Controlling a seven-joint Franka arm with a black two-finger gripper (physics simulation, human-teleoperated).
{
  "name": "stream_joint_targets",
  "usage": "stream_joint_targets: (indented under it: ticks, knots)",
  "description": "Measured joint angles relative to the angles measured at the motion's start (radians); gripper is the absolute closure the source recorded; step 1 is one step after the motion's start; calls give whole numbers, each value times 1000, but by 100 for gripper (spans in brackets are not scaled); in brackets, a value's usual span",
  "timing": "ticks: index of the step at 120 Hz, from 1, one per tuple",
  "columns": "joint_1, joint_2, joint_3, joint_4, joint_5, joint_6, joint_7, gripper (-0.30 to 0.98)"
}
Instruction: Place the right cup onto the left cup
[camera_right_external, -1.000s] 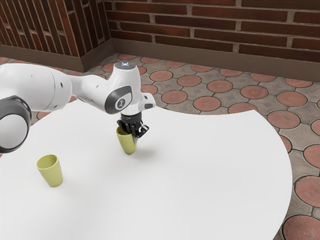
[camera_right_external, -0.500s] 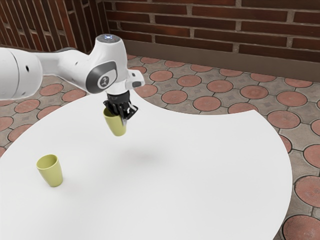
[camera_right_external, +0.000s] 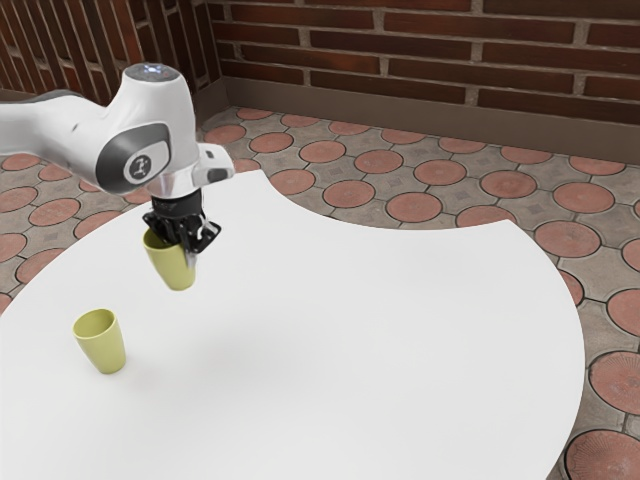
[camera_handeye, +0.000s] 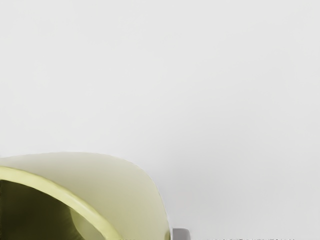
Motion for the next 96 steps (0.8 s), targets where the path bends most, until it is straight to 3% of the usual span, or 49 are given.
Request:
stream_joint_targets:
  ticks: [29, 96]
  knots:
    - [18, -14, 56, -39, 1, -9, -15, 76]
    - [24, -180, 136, -183, 20, -35, -31, 76]
